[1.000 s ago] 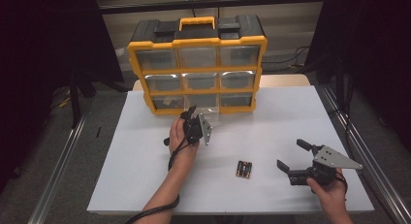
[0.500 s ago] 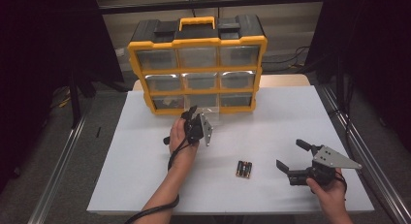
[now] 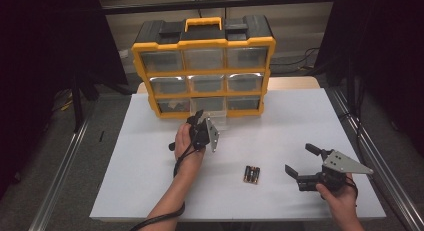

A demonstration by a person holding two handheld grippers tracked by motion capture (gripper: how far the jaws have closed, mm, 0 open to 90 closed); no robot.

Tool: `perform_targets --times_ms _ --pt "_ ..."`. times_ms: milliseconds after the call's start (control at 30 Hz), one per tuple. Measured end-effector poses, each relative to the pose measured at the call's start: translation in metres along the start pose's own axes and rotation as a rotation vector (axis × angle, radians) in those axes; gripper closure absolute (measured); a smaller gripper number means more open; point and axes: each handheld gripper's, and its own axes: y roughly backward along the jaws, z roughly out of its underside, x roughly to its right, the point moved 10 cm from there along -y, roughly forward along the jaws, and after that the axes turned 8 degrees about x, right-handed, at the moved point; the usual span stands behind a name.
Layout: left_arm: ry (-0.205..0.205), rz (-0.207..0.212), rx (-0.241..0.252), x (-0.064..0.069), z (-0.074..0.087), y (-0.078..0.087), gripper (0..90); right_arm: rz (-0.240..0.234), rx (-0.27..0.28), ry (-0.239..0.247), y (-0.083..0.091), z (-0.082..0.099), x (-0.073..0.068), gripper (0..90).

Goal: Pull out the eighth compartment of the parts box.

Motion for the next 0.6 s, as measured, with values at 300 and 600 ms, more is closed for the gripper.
perform_targets --times_ms 300,600 --pt "0.007 0.001 0.004 0.0009 -0.0003 0.0058 62.0 -0.004 -0.002 0.0 -0.0009 0.0003 -0.0012 0.5" --pt "0.014 0.009 0.002 0.0021 0.0004 0.0092 61.8 -0.005 -0.002 0.005 -0.0015 0.0003 -0.0014 0.5"
